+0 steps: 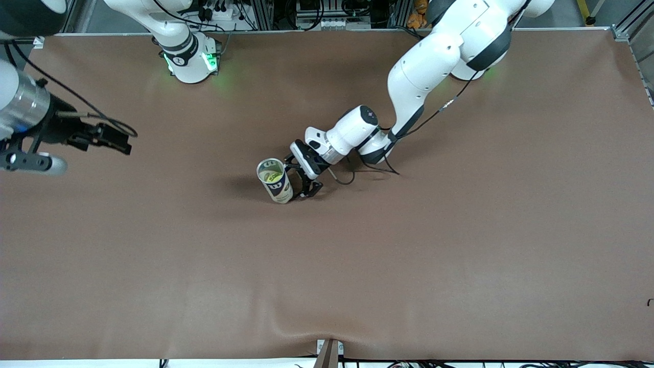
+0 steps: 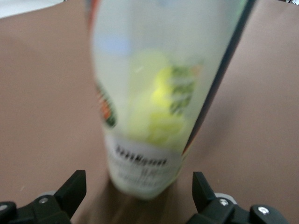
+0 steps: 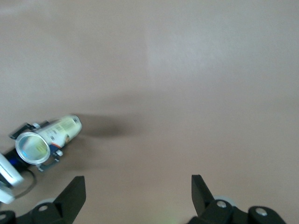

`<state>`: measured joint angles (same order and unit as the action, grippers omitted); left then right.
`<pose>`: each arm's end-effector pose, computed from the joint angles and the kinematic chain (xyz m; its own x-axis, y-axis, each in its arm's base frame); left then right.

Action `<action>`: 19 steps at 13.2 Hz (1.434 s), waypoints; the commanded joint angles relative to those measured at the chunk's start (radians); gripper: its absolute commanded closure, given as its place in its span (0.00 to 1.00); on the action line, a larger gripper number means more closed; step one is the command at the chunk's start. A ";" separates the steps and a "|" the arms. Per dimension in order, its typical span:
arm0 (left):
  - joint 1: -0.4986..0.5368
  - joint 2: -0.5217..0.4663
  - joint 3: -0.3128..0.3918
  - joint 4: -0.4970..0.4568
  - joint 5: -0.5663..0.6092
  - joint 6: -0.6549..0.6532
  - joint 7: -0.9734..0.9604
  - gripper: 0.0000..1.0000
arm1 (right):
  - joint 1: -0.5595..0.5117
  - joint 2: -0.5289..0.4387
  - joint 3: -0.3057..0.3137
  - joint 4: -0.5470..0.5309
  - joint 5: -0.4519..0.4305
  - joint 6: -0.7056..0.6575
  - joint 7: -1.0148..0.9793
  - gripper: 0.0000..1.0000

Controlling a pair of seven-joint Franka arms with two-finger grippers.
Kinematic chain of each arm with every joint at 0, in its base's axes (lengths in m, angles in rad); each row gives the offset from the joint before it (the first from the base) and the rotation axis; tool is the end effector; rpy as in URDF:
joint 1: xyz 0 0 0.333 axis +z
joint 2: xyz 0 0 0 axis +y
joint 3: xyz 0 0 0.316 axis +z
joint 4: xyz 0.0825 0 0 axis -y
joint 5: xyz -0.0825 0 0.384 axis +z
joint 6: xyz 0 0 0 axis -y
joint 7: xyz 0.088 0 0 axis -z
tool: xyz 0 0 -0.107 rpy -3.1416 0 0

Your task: Insert tennis ball vertically with right arm

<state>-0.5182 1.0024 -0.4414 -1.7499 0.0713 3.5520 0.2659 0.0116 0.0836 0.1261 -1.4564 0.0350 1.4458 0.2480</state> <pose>0.4335 -0.5312 0.1463 0.4144 -0.4641 0.7829 -0.8383 -0.5295 0.1299 0.5617 0.0787 0.6210 0.9892 -0.1057 -0.1016 -0.1083 -0.9939 -0.0212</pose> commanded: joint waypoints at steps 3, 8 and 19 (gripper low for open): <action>0.179 -0.116 -0.106 -0.196 0.007 0.002 -0.079 0.00 | -0.045 -0.151 0.006 -0.203 -0.023 0.025 -0.082 0.00; 0.320 -0.206 -0.108 -0.339 0.005 0.001 -0.160 0.00 | -0.055 -0.092 0.000 -0.089 -0.032 0.026 -0.128 0.00; 0.624 -0.208 -0.086 -0.205 0.001 -0.082 -0.166 0.00 | -0.039 -0.074 0.004 0.048 -0.069 -0.053 -0.127 0.00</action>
<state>0.0878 0.8171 -0.5309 -1.9942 0.0710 3.5243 0.1267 -0.0239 -0.0124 0.1229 -1.4435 -0.0269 1.3868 0.1293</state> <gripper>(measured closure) 0.000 0.000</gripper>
